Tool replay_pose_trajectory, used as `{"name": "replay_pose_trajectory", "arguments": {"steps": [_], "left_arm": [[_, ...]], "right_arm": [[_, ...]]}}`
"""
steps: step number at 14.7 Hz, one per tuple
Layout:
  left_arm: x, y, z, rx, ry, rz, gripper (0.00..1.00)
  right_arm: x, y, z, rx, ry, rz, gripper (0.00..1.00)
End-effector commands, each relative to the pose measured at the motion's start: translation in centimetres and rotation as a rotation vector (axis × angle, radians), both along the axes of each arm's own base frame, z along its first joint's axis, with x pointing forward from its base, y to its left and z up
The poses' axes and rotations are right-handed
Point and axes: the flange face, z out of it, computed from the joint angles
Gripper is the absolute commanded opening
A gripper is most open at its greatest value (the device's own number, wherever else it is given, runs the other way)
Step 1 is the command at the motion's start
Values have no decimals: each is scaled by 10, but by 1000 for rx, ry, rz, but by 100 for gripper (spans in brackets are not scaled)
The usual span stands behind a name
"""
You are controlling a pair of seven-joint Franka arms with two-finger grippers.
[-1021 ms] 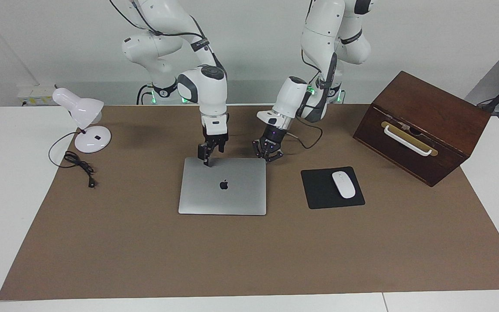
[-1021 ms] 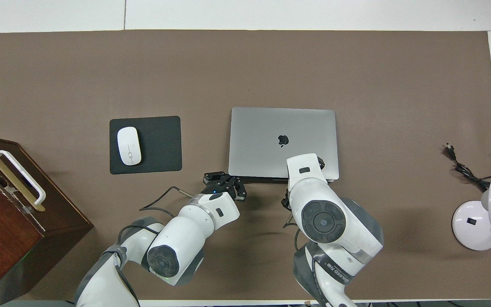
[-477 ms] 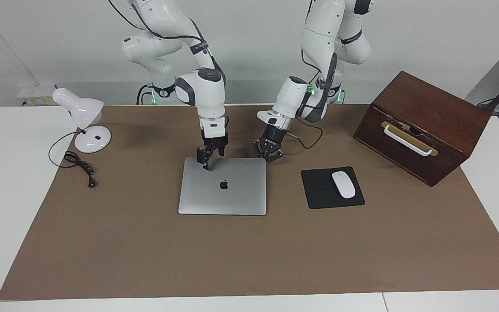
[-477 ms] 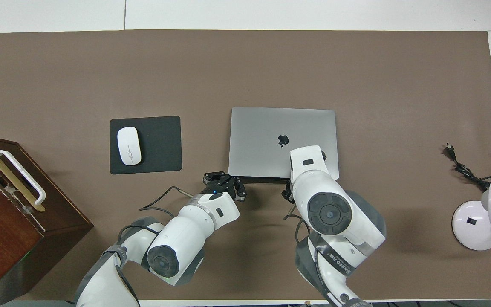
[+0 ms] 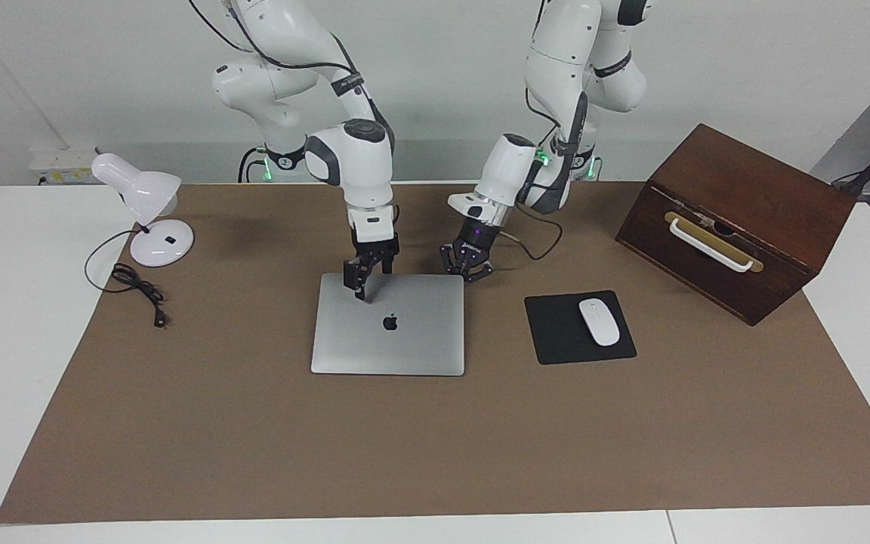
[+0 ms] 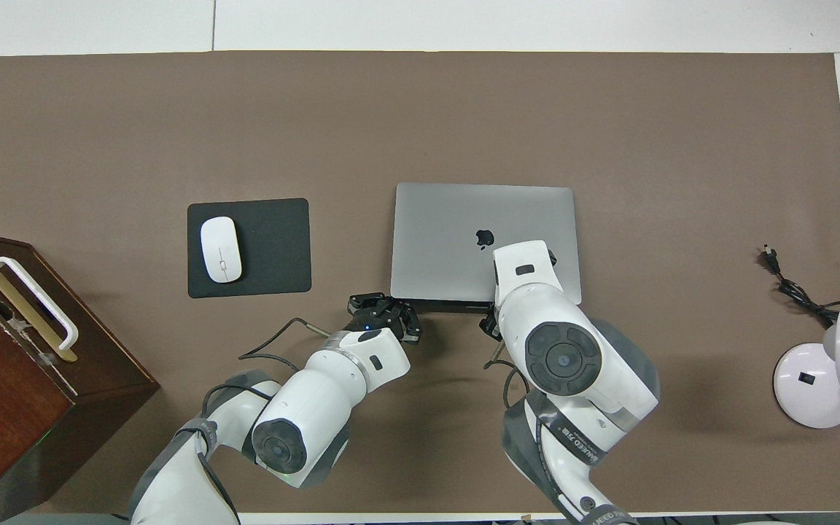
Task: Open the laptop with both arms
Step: 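Lift the laptop lid upward with the right gripper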
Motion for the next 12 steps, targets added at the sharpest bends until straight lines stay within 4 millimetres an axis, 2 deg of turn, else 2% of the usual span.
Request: {"name": "replay_pose_trajectory", "arguments": {"steps": [1,4,8,12], "left_arm": [[7,1,-22,27,9,-1,0],[8,1,-22,27,8,1,0],[8,1,-22,27,7,1,0],[8,1,-24,30,10,0,0]], "right_arm": [[28,3,9,4,-44,10,100],[45,3,20,7,-67,15,100],[71,4,46,1,-98,14,100],[92,1,60,16,-130,-1,100]]}}
